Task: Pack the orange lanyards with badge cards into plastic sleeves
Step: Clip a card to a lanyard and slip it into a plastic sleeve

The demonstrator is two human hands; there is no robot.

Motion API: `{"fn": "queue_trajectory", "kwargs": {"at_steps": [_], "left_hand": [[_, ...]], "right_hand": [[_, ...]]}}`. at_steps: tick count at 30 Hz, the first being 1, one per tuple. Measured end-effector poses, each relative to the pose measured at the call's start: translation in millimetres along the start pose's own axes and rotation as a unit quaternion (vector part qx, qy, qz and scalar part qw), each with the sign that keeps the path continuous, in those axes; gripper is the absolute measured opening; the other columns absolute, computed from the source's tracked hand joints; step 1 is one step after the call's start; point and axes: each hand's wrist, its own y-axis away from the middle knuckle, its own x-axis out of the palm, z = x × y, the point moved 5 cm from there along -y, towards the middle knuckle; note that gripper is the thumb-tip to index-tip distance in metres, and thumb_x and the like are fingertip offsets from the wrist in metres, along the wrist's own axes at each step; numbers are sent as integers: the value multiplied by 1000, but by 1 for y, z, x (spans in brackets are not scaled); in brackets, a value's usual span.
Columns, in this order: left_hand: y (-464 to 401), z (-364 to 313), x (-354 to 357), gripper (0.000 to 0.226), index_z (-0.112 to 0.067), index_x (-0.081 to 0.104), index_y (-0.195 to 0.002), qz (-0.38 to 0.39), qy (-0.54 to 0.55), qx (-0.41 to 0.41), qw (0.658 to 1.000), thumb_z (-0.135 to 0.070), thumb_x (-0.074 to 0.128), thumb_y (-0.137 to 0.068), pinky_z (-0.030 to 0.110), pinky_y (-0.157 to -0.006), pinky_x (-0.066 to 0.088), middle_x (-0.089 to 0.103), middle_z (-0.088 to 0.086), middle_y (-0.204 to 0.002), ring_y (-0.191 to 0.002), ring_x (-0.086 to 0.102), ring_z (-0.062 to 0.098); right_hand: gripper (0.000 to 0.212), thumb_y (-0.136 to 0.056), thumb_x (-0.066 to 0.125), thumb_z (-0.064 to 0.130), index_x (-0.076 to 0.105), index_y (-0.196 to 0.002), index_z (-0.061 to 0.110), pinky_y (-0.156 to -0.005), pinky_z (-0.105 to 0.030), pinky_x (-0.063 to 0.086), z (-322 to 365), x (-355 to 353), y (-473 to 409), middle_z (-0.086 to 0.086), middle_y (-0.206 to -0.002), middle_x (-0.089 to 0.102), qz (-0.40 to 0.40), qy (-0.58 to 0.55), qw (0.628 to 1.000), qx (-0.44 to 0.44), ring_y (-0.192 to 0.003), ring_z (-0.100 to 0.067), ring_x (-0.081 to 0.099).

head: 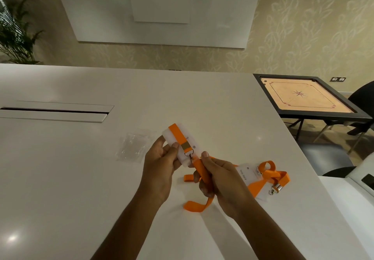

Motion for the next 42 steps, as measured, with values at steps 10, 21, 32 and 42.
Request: {"fn": "queue_trajectory", "kwargs": {"at_steps": [10, 21, 32, 42], "left_hand": [[-1, -9, -8, 22, -42, 66, -110, -39, -6, 68, 997, -22, 58, -105, 20, -80, 61, 78, -27, -100, -103, 76, 4], [24, -27, 8, 39, -31, 56, -144, 13, -277, 279, 919, -28, 54, -105, 4, -101, 44, 65, -18, -136, -122, 61, -11], [27, -4, 12, 46, -11, 63, -141, 163, -367, 383, 832, 11, 55, -101, 53, -122, 38, 63, -4, -144, -140, 56, 13], [24, -6, 4, 63, -14, 44, -156, 115, -352, 363, 855, 16, 43, -101, 44, -130, 22, 38, -5, -167, -160, 23, 18]], "right_hand": [[55, -101, 47, 61, 84, -99, 19, -46, -23, 43, 1, 0, 6, -7, -70, 69, 23, 32, 999, 15, -49, -13, 55], [71, -104, 38, 64, 81, -107, 9, -48, -26, 38, 17, -1, 14, -9, -72, 62, 47, 12, 998, 26, -51, -14, 51], [78, -99, 42, 67, 74, -119, -1, -48, -25, 39, 19, -7, 15, -11, -75, 63, 74, -43, 995, 44, -53, -15, 52], [33, -108, 57, 28, 68, -90, 3, -46, -26, 37, 17, -9, 15, -15, -78, 65, 35, -9, 999, -7, -51, -18, 49]]}}
